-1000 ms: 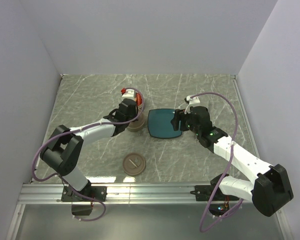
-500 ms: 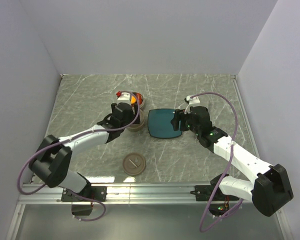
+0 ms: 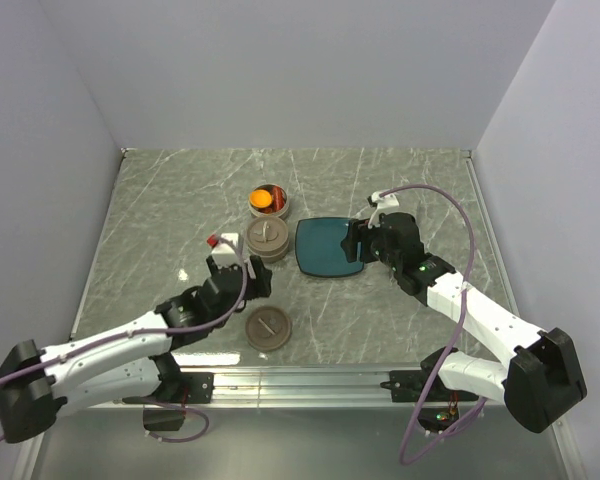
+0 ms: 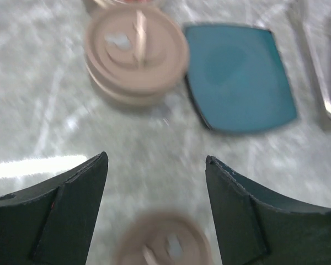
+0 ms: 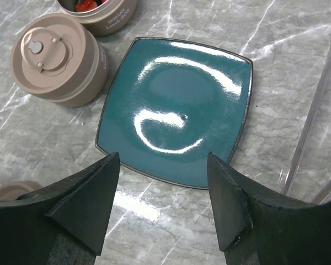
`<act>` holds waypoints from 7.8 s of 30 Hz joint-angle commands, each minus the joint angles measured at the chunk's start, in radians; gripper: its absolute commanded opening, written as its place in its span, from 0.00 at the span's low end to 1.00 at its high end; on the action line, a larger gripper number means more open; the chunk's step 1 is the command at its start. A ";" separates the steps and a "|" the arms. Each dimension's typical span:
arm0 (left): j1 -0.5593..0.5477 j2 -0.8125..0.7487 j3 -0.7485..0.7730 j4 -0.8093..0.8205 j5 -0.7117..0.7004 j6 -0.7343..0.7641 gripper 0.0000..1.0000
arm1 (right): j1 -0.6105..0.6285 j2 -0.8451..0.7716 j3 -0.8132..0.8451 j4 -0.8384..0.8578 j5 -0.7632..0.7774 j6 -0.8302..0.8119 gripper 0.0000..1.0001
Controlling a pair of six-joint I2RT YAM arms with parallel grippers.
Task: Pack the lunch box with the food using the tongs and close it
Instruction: Pick up the lid of the lunch box with the left arm, then put the lid back on the lunch box
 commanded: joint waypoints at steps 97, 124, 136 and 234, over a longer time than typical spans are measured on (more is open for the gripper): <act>0.054 0.421 0.165 -0.082 0.085 -0.026 0.45 | 0.009 -0.003 -0.013 0.066 -0.040 -0.019 0.72; 0.023 0.492 0.186 -0.177 0.093 -0.093 0.03 | 0.012 -0.007 -0.015 0.066 -0.040 -0.019 0.72; -0.003 0.259 0.298 -0.305 0.004 -0.058 0.00 | 0.012 0.009 -0.008 0.067 -0.045 -0.020 0.72; 0.436 1.099 1.188 -0.297 0.377 0.350 0.46 | 0.014 0.066 0.012 0.058 0.020 -0.016 0.72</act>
